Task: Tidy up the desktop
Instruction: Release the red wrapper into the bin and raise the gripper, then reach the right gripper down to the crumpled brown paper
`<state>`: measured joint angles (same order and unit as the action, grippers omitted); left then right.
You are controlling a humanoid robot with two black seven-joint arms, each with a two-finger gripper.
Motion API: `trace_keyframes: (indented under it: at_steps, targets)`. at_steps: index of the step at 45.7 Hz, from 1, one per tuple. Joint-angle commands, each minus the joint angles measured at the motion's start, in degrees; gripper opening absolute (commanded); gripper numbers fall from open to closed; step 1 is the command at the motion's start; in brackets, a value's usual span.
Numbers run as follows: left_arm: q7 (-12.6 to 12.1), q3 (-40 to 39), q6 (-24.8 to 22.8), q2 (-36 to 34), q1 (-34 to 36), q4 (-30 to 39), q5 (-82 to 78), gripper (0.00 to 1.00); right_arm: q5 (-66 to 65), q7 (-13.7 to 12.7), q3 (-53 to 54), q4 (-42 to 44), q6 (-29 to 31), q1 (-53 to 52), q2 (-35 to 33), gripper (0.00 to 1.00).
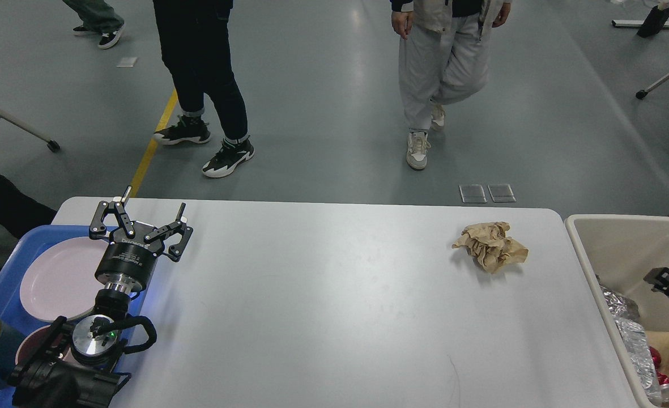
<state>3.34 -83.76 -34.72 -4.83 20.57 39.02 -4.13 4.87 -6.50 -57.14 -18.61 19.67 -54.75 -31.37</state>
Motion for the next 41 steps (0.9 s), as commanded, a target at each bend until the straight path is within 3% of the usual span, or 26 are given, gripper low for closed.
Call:
trace_keyframes:
  at_steps: [1, 9, 18, 24, 27, 33, 41]
  targets:
    - [0.0, 0.0, 0.0, 0.0, 0.0, 0.0, 0.0, 0.97, -3.63, -0.01, -10.52, -14.85, 3.01, -15.71, -0.89, 1.0]
    - [0.0, 0.0, 0.0, 0.0, 0.0, 0.0, 0.0, 0.97, -3.46, -0.09, -21.78, -33.85, 9.68, -36.89, 3.67, 1.0]
    - [0.0, 0.0, 0.0, 0.0, 0.0, 0.0, 0.0, 0.97, -2.93, -0.01, -23.02, -43.08, 25.49, -52.81, 10.79, 1.0]
    - [0.0, 0.0, 0.0, 0.0, 0.0, 0.0, 0.0, 0.97, -2.67, -0.01, -22.67, -48.09, 32.62, -62.56, 14.31, 1.0]
    - [0.0, 0.0, 0.0, 0.0, 0.0, 0.0, 0.0, 0.97, -2.49, -0.01, -22.41, -55.91, 32.89, -69.86, 15.28, 1.0]
    - [0.0, 0.09, 0.09, 0.0, 0.0, 0.0, 0.0, 0.97, -2.05, 0.26, -21.97, -62.94, 30.97, -76.81, 16.34, 1.0]
    - [0.09, 0.0, 0.09, 0.0, 0.0, 0.0, 0.0, 0.97, 0.32, 0.43, -21.35, -72.35, 19.11, -81.13, 18.35, 1.0]
